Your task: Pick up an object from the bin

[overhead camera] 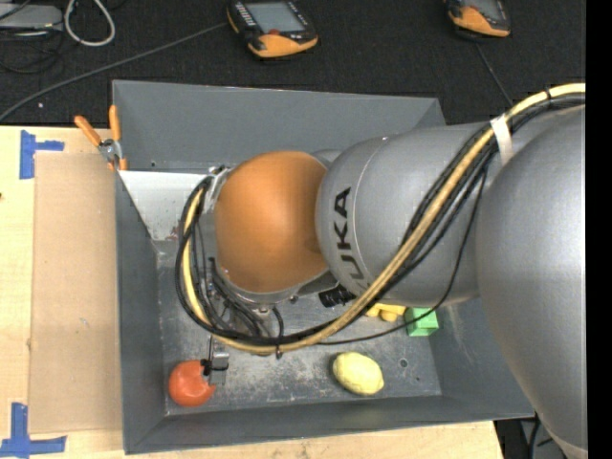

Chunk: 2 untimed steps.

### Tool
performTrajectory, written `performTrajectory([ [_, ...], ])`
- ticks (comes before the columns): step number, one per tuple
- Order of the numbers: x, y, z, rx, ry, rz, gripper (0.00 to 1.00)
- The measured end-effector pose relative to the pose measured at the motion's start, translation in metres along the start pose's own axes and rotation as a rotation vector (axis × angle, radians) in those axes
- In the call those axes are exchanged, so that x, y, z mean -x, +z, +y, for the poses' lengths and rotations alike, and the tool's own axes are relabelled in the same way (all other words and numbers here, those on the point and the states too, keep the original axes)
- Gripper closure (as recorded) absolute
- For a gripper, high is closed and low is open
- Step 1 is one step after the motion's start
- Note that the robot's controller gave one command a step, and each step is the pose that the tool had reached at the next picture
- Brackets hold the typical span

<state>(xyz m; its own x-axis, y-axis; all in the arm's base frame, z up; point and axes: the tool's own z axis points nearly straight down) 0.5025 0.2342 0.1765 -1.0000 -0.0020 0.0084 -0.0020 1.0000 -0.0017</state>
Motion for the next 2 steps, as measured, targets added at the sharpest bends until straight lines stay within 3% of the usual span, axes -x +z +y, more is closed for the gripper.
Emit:
performTrajectory([
  [1, 0.002, -0.003, -0.001, 0.002, 0.006, -0.006, 0.00],
  [2, -0.015, 0.067, 0.009, 0.002, -0.286, -0.008, 0.00],
])
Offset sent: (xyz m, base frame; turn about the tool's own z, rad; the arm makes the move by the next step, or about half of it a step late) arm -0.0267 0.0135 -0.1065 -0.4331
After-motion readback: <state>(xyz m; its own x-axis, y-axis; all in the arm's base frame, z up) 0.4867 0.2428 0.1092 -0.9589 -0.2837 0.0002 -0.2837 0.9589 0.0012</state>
